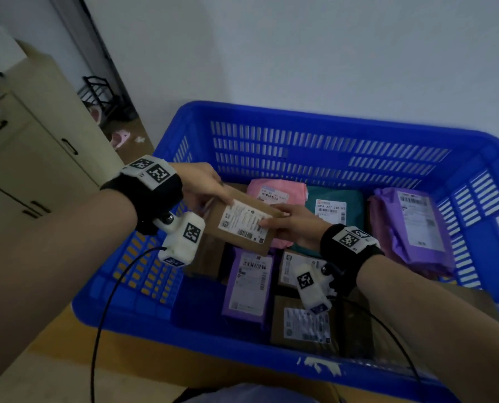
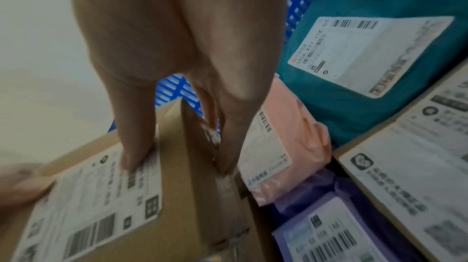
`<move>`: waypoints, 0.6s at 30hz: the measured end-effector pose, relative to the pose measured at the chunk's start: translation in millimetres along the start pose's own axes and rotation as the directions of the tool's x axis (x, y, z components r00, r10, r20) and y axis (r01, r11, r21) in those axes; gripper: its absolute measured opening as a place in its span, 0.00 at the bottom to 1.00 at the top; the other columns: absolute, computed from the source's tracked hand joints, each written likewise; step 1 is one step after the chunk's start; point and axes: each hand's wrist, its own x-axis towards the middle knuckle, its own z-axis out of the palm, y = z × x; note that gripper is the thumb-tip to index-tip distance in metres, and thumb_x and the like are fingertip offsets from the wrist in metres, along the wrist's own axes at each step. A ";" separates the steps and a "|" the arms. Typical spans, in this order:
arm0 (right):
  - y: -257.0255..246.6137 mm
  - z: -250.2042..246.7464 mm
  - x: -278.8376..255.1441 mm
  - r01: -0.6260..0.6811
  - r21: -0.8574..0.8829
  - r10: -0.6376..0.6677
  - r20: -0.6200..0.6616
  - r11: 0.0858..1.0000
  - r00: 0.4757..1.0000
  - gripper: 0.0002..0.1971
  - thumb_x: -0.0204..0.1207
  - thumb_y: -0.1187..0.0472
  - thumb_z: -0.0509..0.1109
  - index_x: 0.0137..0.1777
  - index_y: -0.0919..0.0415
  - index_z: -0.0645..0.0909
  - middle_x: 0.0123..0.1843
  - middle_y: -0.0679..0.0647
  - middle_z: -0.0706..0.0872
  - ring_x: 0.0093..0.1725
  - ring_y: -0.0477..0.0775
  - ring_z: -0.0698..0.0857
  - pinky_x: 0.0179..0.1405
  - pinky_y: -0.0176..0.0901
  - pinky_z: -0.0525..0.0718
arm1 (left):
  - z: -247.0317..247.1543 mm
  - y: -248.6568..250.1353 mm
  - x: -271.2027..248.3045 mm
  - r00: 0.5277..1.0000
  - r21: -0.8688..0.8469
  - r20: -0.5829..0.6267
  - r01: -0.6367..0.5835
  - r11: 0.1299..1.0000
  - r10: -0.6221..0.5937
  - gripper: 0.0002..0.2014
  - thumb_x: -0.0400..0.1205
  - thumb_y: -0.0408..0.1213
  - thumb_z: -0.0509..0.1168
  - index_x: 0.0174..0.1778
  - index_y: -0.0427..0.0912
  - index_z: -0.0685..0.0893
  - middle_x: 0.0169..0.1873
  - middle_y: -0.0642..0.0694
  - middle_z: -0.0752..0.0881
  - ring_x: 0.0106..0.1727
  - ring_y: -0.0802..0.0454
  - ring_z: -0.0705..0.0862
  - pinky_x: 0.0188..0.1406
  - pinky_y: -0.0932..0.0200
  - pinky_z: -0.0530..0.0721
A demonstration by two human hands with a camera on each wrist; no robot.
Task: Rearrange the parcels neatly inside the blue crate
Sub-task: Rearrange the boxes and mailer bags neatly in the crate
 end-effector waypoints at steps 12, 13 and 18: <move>43.6 38.8 15.8 -0.352 -0.205 0.395 0.231 0.913 0.889 0.12 0.80 0.64 0.68 0.60 0.68 0.81 0.52 0.57 0.89 0.49 0.49 0.89 0.52 0.38 0.87 | 8.2 -47.6 5.1 0.975 0.277 0.079 0.180 0.944 -0.209 0.26 0.70 0.43 0.78 0.57 0.27 0.84 0.51 0.32 0.89 0.53 0.36 0.89 0.57 0.40 0.87; 48.7 40.2 18.2 -0.379 -0.226 0.430 0.252 0.897 0.867 0.10 0.80 0.64 0.67 0.58 0.67 0.82 0.51 0.56 0.89 0.48 0.48 0.89 0.52 0.37 0.87 | 10.7 -48.9 5.6 0.973 0.287 0.075 0.190 0.939 -0.220 0.26 0.70 0.42 0.78 0.56 0.26 0.83 0.50 0.32 0.89 0.52 0.36 0.89 0.56 0.40 0.87; 69.0 35.1 31.0 -0.431 -0.266 0.495 0.265 0.862 0.827 0.10 0.79 0.66 0.69 0.58 0.69 0.83 0.49 0.57 0.90 0.47 0.48 0.90 0.52 0.37 0.87 | 26.9 -45.8 8.7 0.969 0.307 0.052 0.215 0.927 -0.242 0.18 0.73 0.36 0.76 0.52 0.29 0.81 0.50 0.34 0.88 0.48 0.38 0.88 0.57 0.41 0.86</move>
